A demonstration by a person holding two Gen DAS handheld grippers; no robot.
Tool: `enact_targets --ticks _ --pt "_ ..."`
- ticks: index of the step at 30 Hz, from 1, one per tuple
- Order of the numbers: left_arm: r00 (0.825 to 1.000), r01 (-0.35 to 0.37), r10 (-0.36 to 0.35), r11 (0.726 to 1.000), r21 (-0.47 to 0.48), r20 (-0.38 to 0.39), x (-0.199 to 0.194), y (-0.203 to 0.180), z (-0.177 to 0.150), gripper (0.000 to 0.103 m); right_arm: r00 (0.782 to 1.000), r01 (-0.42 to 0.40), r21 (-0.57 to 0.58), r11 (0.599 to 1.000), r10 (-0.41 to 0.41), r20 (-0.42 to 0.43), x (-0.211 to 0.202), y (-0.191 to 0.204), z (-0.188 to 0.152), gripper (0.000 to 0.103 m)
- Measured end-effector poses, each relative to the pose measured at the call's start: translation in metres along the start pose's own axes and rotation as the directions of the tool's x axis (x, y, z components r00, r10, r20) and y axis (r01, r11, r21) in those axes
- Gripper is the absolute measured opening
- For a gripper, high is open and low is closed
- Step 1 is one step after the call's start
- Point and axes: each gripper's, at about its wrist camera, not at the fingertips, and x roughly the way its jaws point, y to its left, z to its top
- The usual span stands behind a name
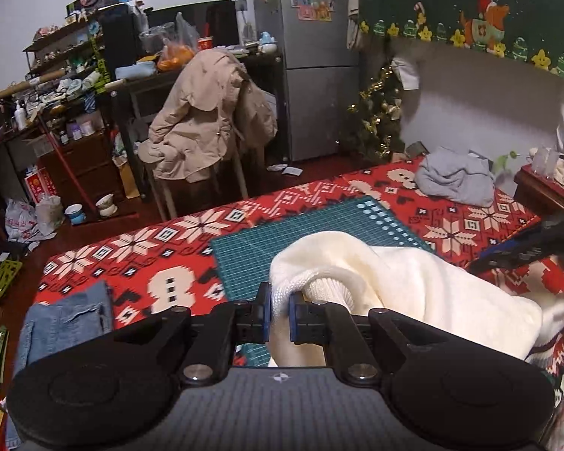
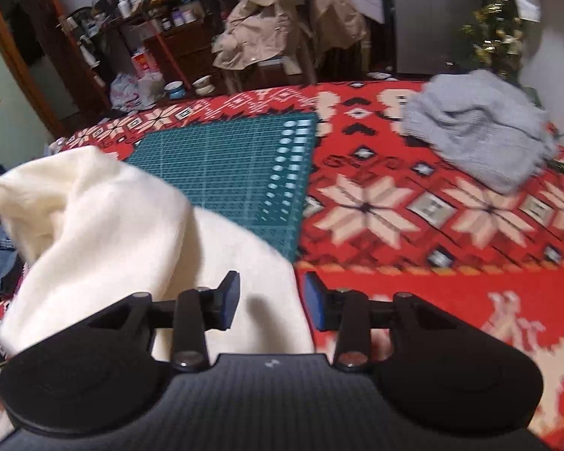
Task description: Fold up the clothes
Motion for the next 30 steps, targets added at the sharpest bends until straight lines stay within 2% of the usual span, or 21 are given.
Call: enact_targets --ticks 3,5,8,9,10,11,14,18,22,25,27,28,30 --pt "1.0 -0.01 0.01 1.0 -0.001 -0.015 -0.001 0.007 -0.007 0.009 0.999 -0.042 -0.021 0.999 0.042 -0.007 0.03 0.006 0.015 0.049" --pt "1.0 -0.009 0.009 1.0 -0.012 -0.019 -0.001 0.01 -0.012 0.009 0.996 -0.079 -0.038 0.996 0.077 -0.048 0.049 0.011 0.023 0.052" --pt "1.0 -0.007 0.006 0.999 -0.04 -0.029 0.001 0.013 -0.017 0.009 0.993 -0.084 -0.126 0.988 0.073 -0.092 0.065 0.026 0.024 0.055" --pt "0.999 -0.007 0.005 0.999 -0.05 -0.032 0.001 0.015 -0.019 0.009 0.992 -0.084 -0.159 0.984 0.068 -0.105 0.069 0.032 0.024 0.053" --pt "0.999 -0.008 0.006 0.998 -0.057 -0.035 0.002 0.015 -0.021 0.009 0.992 -0.08 -0.196 0.977 0.058 -0.116 0.071 0.038 0.023 0.033" --pt "0.999 -0.014 0.011 0.998 -0.061 -0.036 0.003 0.016 -0.022 0.009 0.991 -0.079 -0.227 0.971 0.051 -0.126 0.07 0.043 0.02 0.005" --pt "0.998 -0.059 0.058 0.997 -0.044 -0.027 0.008 0.014 -0.019 0.009 0.992 -0.068 -0.256 0.964 0.037 -0.123 0.061 0.055 0.014 0.005" --pt "0.989 -0.15 0.15 0.988 -0.025 0.012 0.017 0.018 0.009 0.008 1.0 -0.008 -0.217 0.976 0.003 -0.024 0.033 0.051 0.034 0.004" --pt "0.968 -0.229 0.236 0.969 -0.09 0.079 0.023 0.038 0.049 0.008 0.989 0.048 -0.169 0.984 -0.024 0.144 -0.015 0.038 0.079 0.004" --pt "0.959 -0.233 0.253 0.961 -0.152 0.128 0.028 0.053 0.073 0.008 0.955 0.115 -0.093 0.989 -0.085 0.283 -0.053 0.024 0.106 0.004" --pt "0.957 -0.23 0.257 0.955 -0.187 0.135 0.039 0.06 0.081 0.008 0.933 0.132 -0.051 0.99 -0.107 0.342 -0.071 0.015 0.114 0.004" --pt "0.962 -0.216 0.245 0.953 -0.211 0.12 0.047 0.063 0.081 0.008 0.929 0.131 -0.039 0.991 -0.108 0.354 -0.075 0.012 0.115 0.004" --pt "0.971 -0.19 0.219 0.947 -0.258 0.092 0.063 0.069 0.079 0.008 0.939 0.135 -0.036 0.99 -0.116 0.323 -0.064 0.009 0.108 0.005"
